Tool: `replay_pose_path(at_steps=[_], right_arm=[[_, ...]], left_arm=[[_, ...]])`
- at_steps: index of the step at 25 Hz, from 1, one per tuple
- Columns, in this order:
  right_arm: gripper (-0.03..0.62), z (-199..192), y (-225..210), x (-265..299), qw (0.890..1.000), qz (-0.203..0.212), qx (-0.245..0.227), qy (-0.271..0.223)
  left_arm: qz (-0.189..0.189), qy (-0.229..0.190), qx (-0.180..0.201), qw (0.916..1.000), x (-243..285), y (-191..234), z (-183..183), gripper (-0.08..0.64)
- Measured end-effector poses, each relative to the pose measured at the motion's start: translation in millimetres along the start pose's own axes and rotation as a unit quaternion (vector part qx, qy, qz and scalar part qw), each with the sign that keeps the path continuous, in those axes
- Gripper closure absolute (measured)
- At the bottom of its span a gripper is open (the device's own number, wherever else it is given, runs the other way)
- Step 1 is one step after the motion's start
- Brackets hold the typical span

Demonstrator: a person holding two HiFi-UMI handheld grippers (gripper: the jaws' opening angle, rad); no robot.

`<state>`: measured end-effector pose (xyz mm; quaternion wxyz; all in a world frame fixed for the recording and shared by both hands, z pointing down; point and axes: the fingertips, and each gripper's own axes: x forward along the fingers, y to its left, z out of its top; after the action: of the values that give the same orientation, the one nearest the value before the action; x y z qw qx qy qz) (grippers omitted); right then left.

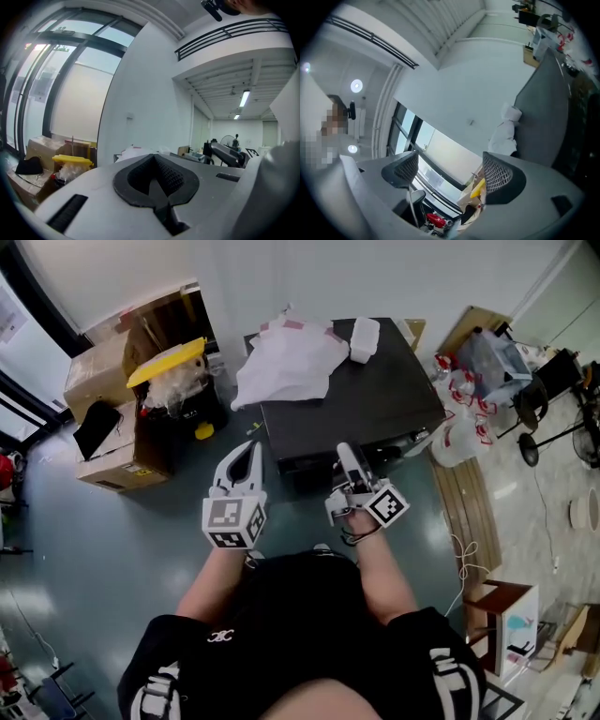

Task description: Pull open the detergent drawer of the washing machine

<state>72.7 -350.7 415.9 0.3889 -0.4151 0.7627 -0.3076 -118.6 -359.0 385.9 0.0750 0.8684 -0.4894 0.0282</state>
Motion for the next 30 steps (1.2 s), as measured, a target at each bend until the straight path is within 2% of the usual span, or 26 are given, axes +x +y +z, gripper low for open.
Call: replay_pose_path(at_steps=[6, 10, 15, 18, 25, 30], right_arm=[[0.181, -23, -37, -38, 0.998, -0.004, 0.064, 0.01], [0.184, -47, -48, -58, 0.996, 0.025, 0.068, 0.045], [0.187, -73, -69, -78, 0.992, 0.032, 0.096, 0.069], [0.19, -85, -86, -85, 0.99, 0.024, 0.113, 0.08], [0.19, -112, -130, -96, 0.984, -0.023, 0.142, 0.109], [0.195, -127, -154, -93, 0.978, -0.032, 0.154, 0.139]], left_arm=[[-0.005, 0.01, 0.006, 0.9999, -2, -2, -7, 0.563], [-0.005, 0.02, 0.011, 0.9997, -5, -5, -13, 0.563], [0.0, 0.03, 0.021, 0.9993, -13, -10, -18, 0.563], [0.006, 0.036, 0.028, 0.9989, -18, -13, -22, 0.563], [0.027, 0.046, 0.029, 0.9982, -27, -17, -29, 0.563], [0.04, 0.058, 0.021, 0.9973, -25, -14, -40, 0.563]])
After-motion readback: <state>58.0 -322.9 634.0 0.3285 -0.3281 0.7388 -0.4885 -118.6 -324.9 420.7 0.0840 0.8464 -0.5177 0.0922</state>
